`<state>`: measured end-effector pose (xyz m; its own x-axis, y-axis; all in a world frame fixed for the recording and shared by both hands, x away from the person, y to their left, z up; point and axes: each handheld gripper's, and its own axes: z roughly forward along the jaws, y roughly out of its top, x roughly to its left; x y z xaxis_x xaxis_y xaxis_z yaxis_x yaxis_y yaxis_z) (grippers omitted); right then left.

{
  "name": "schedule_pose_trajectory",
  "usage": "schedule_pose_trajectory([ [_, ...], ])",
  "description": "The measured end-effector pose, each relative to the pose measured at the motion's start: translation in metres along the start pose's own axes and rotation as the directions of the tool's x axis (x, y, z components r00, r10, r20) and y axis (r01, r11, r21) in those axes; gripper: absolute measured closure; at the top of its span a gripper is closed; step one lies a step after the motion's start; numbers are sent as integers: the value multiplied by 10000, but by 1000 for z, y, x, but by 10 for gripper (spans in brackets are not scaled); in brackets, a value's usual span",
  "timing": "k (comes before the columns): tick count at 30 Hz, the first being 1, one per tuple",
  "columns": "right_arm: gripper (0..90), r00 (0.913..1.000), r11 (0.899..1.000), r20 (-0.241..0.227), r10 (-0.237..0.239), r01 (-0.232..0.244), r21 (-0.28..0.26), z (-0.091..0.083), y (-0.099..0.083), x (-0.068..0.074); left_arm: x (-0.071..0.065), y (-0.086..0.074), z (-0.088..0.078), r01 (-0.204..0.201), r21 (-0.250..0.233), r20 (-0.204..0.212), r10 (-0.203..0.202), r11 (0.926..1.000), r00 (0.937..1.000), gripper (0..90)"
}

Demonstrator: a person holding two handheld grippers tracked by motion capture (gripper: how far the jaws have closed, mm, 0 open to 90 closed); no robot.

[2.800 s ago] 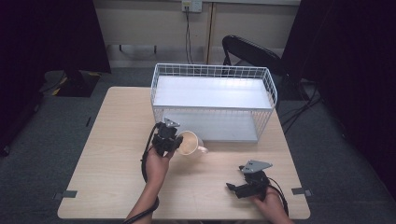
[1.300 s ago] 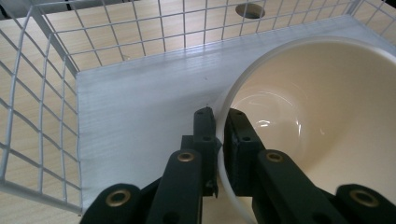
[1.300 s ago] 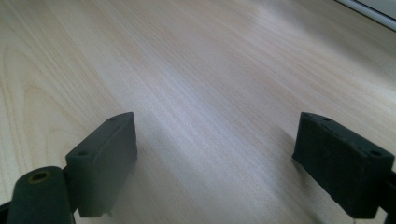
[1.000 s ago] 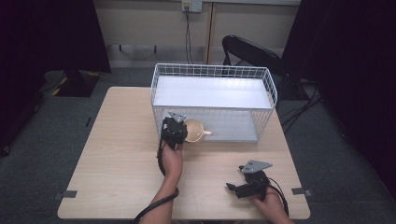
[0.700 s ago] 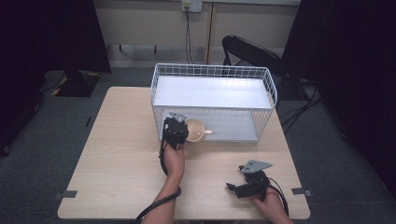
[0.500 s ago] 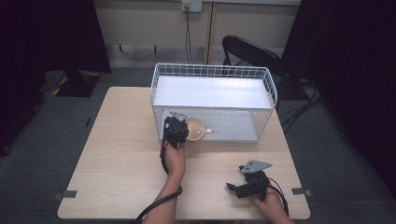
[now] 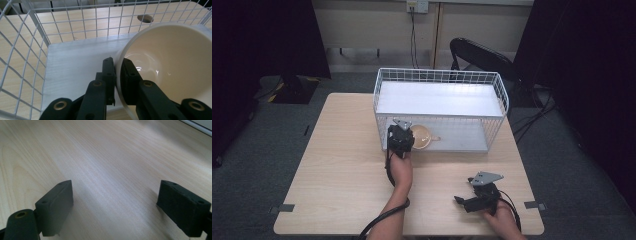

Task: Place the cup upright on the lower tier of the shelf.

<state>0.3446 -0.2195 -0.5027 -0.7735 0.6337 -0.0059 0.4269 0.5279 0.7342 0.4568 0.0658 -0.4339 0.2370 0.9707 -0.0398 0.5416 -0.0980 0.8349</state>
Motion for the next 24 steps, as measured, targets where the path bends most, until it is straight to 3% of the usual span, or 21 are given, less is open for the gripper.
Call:
schedule_pose_trajectory([
  [7,126,10000,10000,7,7,-7,0,0,0,0,-3,2,0,13,-256,15,-12,9997,10000,809],
  [15,126,10000,10000,14,21,-21,0,0,0,0,-5,6,2,256,-700,27,-254,9972,9997,655],
  [24,126,10000,10000,26,44,-44,10,0,0,0,-4,5,1,103,-705,188,-90,9975,9998,516],
])
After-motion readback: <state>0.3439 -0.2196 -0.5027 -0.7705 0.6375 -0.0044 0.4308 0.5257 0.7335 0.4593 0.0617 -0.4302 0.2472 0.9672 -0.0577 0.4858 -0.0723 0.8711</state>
